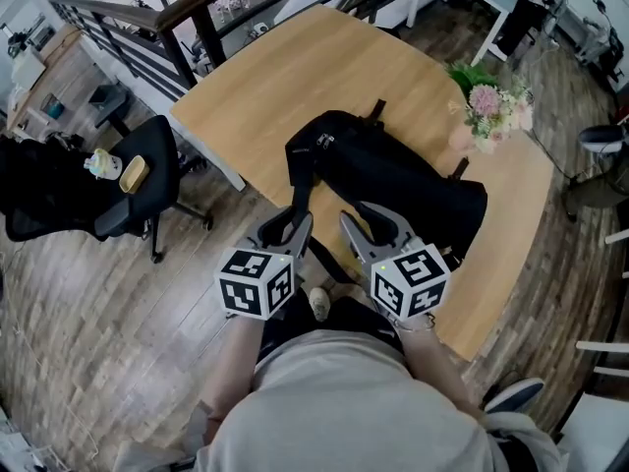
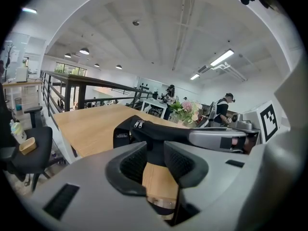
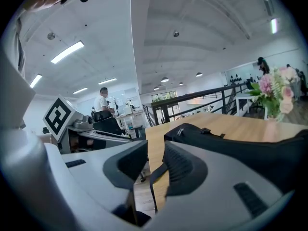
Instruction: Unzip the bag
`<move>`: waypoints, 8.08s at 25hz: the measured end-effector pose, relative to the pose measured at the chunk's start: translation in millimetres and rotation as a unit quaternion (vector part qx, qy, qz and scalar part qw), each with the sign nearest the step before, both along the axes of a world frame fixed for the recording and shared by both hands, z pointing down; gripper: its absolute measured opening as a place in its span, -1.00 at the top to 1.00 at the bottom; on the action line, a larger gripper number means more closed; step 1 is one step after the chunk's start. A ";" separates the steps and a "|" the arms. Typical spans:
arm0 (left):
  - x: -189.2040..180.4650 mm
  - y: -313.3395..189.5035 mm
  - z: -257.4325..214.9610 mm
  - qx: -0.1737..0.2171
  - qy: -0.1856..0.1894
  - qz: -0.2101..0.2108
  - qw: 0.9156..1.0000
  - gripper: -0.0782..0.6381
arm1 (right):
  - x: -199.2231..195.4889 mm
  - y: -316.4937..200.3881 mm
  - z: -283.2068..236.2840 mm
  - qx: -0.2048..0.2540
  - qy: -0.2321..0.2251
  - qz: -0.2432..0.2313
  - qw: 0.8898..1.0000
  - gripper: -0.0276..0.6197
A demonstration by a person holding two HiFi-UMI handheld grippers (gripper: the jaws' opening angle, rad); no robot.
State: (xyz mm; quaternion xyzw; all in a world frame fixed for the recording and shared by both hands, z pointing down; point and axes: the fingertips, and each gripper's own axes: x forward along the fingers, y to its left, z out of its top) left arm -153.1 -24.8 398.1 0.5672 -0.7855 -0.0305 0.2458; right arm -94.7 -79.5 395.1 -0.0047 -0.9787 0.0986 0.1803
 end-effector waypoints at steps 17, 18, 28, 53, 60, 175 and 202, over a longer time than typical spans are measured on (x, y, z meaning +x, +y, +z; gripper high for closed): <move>-55.1 -69.7 5.1 0.007 0.015 0.086 0.996 0.45 | -34.7 -39.4 8.7 0.009 0.006 0.055 0.998 0.59; -61.6 -73.6 6.5 0.005 0.014 0.093 0.996 0.45 | -39.9 -43.2 9.6 0.009 0.007 0.062 0.998 0.59; -116.8 -106.7 12.6 0.001 0.023 0.167 0.986 0.45 | -85.2 -65.9 11.1 0.032 0.029 0.131 0.990 0.59; -120.1 -136.3 73.1 -0.046 0.100 0.341 0.933 0.08 | -109.2 -79.0 34.1 0.263 0.194 0.182 0.927 0.47; -111.9 -140.0 73.2 -0.035 0.122 0.377 0.917 0.36 | -114.2 -83.3 48.1 0.343 0.264 0.155 0.888 0.34; -76.5 -158.2 -5.9 0.024 -0.105 0.251 0.962 0.13 | 40.2 -153.8 11.2 -0.014 -0.010 0.369 0.929 0.89; 62.2 -207.9 16.4 -0.036 -0.316 0.498 0.807 0.56 | 42.1 -143.4 4.2 0.015 -0.015 0.403 0.915 0.89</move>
